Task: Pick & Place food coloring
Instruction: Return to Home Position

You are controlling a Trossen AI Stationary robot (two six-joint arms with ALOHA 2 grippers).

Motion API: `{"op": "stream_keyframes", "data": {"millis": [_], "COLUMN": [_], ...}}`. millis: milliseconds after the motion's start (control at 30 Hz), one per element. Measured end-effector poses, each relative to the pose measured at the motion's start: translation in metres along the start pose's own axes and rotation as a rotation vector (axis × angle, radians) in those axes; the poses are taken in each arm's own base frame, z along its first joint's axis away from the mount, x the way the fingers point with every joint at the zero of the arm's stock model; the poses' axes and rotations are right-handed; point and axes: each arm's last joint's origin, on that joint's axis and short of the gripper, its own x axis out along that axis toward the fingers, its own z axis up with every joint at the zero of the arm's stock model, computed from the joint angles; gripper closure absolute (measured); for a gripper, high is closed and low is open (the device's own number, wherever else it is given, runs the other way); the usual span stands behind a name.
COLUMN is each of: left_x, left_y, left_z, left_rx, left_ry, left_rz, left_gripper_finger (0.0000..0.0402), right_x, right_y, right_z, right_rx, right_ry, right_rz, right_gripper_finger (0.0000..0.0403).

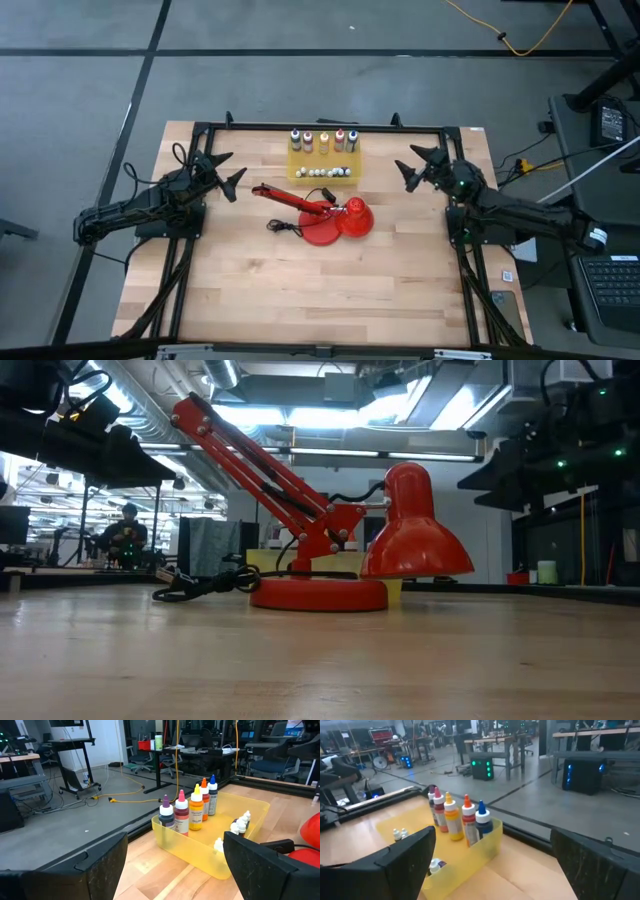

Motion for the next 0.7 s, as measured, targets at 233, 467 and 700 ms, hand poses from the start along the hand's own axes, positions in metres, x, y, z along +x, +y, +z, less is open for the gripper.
{"op": "stream_keyframes", "data": {"millis": [233, 467, 700], "left_x": [0.000, 0.000, 0.000], "left_y": [0.000, 0.000, 0.000], "left_z": [0.000, 0.000, 0.000], "left_rx": [0.000, 0.000, 0.000], "left_ry": [0.000, 0.000, 0.000], "left_rz": [0.000, 0.000, 0.000], "left_gripper_finger": [0.0083, 0.0083, 0.0083], "right_x": [-0.005, -0.008, -0.013], "right_y": [-0.005, -0.006, -0.010], "right_z": [-0.015, -0.024, -0.039], "right_rx": [-0.011, -0.104, -0.120], "right_ry": [0.045, 0.136, 0.297], "right_rz": [-0.016, -0.025, -0.046], "right_gripper_finger": [0.0011, 0.0011, 0.0011]}}
